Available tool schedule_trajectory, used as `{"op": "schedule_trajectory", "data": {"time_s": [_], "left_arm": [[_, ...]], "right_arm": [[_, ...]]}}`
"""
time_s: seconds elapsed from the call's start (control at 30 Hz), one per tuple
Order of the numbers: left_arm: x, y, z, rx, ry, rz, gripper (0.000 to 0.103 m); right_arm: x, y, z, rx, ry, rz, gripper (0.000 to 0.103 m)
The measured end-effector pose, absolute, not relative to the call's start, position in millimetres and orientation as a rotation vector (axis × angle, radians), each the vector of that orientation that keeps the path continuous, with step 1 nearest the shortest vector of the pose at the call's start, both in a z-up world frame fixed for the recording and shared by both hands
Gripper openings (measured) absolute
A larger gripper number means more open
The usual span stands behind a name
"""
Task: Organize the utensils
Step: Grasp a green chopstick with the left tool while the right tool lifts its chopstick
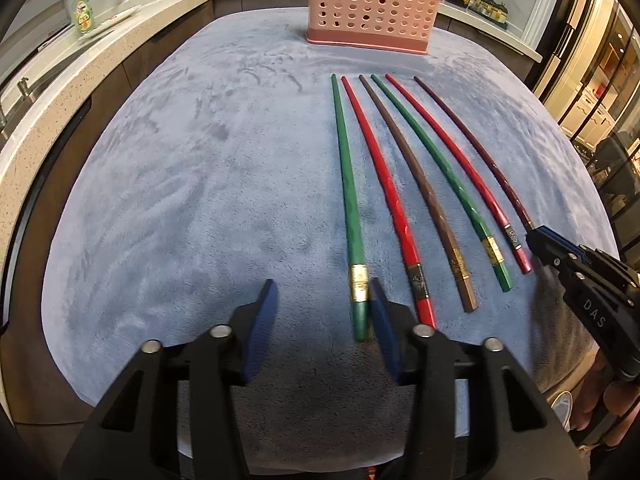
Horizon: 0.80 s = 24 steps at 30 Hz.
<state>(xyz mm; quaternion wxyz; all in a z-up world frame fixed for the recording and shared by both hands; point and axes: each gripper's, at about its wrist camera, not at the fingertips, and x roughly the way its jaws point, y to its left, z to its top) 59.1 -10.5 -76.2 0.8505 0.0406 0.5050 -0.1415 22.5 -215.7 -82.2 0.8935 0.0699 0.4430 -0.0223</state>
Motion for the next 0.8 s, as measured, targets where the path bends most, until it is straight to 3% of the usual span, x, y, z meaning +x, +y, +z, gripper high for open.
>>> {"op": "schedule_trajectory", "data": {"time_s": [0.2,0.5,0.8], "left_arm": [[62,-7,-75,0.080,1.068,-0.297,0.010],[64,-1,-65,0.045,1.075,-0.310,0.008],[68,11,-20,-0.023,0.998,-0.324,0.008]], "right_arm": [[23,-215,-82,0.144,0.919,-0.046,0.008],[19,-220,-70,0.162,0.900,-0.046,0.008],[19,-230,-15,0.181,0.775,-0.047,0.008]]}}
